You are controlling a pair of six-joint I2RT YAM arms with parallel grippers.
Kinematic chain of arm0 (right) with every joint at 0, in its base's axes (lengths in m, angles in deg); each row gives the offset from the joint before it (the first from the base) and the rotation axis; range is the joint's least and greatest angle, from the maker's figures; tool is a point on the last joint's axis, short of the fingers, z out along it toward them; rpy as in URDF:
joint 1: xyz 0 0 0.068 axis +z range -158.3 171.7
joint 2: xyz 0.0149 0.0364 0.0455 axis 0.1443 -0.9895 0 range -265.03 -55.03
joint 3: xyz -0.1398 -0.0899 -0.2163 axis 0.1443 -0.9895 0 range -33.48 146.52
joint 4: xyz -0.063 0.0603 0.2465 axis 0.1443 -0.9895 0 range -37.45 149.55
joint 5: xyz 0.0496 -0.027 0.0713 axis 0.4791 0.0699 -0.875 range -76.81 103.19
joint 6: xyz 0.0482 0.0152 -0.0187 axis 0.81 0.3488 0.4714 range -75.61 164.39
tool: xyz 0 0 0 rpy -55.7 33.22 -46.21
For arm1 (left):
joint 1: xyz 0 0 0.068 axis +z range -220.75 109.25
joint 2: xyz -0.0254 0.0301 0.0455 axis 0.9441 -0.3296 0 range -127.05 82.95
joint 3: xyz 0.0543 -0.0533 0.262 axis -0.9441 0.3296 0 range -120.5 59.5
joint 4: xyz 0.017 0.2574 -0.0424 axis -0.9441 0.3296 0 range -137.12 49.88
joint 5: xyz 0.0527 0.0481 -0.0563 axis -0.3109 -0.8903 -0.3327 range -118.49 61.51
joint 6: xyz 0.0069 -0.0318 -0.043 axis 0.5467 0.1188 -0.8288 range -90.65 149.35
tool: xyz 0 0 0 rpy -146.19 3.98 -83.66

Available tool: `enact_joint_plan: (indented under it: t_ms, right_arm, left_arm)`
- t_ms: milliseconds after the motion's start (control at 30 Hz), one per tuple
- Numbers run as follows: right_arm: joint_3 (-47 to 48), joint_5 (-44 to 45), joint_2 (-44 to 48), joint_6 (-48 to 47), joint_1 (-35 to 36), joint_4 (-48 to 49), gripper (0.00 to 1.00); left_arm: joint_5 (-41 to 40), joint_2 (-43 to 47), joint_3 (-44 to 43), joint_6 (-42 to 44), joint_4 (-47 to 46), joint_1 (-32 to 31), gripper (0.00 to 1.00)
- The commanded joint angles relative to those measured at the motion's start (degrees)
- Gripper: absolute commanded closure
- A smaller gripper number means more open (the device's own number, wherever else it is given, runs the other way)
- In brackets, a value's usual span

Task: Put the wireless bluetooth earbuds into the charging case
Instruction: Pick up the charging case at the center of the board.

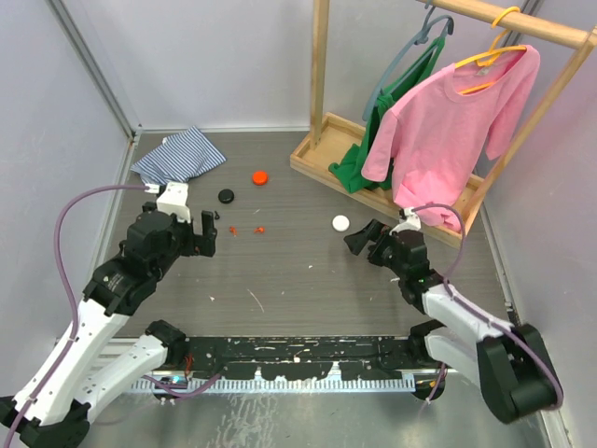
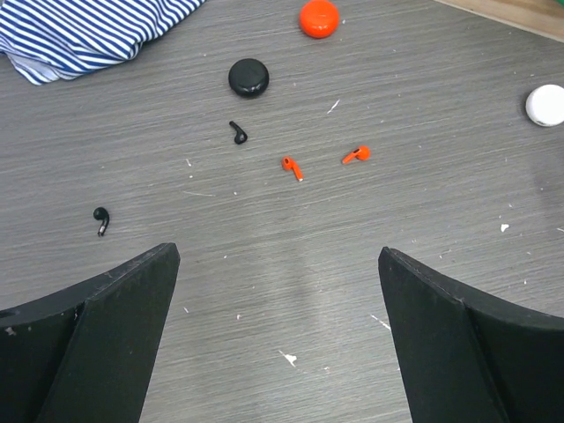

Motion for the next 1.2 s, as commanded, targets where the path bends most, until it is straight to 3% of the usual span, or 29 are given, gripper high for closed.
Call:
enact_joint_plan:
  t_ms: [0, 267, 400, 800, 1167]
  right_arm:
    - [0.3, 2.9, 10.9, -5.0, -0.3, -5.4, 0.00]
    - [-5.4, 9.6, 27.7, -4.7, -0.2, -5.7, 0.00]
    - [-5.6, 9.5, 32.6, -10.3, -0.2, -7.1, 0.00]
    - [-8.6, 1.1, 34.0, -14.6, -0.3, 3.6, 0.03]
    - [-12.4, -2.5, 36.0, -14.0, -0.3, 8.3, 0.03]
  left_arm:
    - [-1.8, -1.0, -0.1, 0.0, -3.5, 0.6, 0.02]
    - [-1.7, -4.8, -0.8, -0.6, -3.6, 2.9, 0.02]
    - [0.1, -7.4, -1.8, -2.0, -3.9, 4.9, 0.02]
    - [10.2, -23.7, -8.0, -6.5, -5.5, 13.9, 0.02]
    - [17.5, -44.7, -19.1, 1.8, -7.5, 17.0, 0.02]
